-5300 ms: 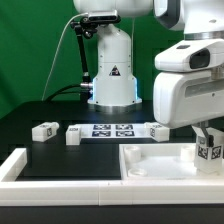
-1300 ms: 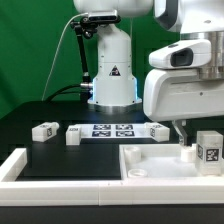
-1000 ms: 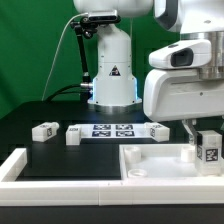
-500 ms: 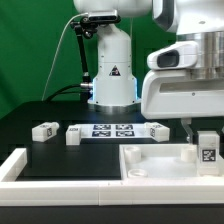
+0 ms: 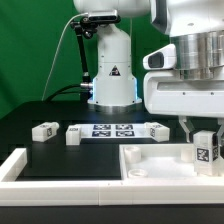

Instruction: Assemble one leg

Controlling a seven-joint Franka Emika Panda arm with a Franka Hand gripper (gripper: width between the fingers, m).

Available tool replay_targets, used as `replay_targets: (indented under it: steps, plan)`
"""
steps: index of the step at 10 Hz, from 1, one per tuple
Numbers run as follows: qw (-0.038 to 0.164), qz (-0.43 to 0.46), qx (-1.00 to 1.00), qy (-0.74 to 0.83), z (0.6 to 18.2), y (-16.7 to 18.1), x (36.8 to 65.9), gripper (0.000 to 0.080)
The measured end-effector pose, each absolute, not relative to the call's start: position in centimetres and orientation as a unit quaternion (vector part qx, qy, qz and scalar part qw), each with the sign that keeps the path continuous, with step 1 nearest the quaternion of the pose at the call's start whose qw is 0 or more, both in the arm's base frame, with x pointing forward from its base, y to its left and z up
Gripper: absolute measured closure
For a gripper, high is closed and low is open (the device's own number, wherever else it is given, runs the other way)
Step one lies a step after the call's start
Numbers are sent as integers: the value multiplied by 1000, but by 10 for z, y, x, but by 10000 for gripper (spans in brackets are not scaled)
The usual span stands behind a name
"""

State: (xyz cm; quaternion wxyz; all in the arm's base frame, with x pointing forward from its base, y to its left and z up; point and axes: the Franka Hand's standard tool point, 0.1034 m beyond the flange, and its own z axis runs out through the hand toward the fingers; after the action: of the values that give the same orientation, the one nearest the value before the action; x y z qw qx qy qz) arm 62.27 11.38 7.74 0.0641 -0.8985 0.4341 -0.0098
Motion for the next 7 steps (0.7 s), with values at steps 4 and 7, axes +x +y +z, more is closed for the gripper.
replay_targets:
  steps: [4,7]
  plan:
    - [69,7,-788,611,77,117,621,509]
    - [73,19,-678,731,77,119,621,509]
